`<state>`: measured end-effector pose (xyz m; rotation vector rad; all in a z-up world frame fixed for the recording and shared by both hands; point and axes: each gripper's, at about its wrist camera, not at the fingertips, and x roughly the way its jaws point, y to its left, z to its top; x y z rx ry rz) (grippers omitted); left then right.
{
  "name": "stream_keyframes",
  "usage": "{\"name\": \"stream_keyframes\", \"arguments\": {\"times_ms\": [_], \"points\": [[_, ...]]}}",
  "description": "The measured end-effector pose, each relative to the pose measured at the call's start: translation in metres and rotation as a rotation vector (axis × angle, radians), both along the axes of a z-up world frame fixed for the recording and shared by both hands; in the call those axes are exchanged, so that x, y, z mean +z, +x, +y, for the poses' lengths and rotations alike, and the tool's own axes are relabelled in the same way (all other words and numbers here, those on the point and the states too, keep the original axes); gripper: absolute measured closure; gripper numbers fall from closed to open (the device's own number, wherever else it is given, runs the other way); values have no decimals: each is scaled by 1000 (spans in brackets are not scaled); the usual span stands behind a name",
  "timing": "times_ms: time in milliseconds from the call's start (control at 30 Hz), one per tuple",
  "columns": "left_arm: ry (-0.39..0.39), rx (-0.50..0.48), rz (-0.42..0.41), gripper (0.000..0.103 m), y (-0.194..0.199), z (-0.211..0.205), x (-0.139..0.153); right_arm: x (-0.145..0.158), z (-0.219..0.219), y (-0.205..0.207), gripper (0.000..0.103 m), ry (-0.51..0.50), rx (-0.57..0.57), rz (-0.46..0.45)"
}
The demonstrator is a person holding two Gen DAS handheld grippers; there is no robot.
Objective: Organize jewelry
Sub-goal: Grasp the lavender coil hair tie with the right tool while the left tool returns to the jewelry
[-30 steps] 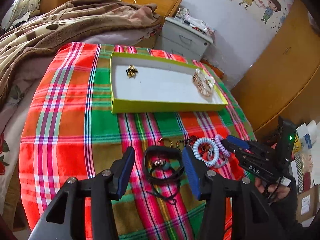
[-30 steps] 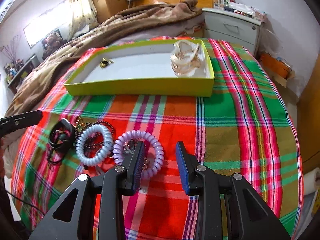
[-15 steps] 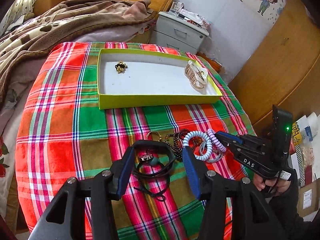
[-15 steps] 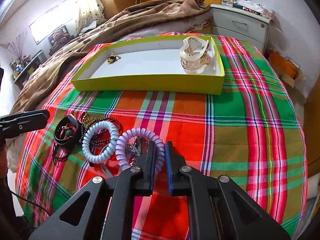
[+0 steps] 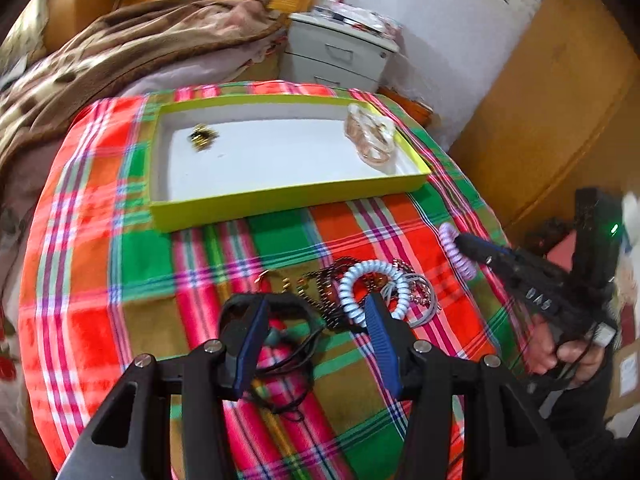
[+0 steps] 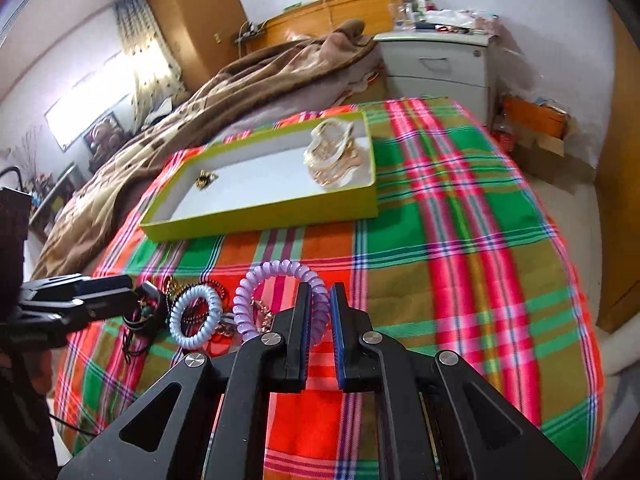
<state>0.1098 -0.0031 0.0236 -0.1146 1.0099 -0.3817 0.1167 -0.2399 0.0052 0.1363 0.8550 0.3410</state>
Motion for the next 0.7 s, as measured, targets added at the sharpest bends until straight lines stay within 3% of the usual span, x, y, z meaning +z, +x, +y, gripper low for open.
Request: {"name": "stream_keyframes", "arguments": {"times_ms": [300,500,700], "points": [[153,-162,-32,52,15,-44,-12,1,-15,-9,93,26,-40,-4],[275,-204,-36,52,26,-61,-24,0,-20,-11,93,40,-48,-3],[325,-239,-16,58,34,-71,-33,0,-22,-11,93,48,-54,-2]]}}
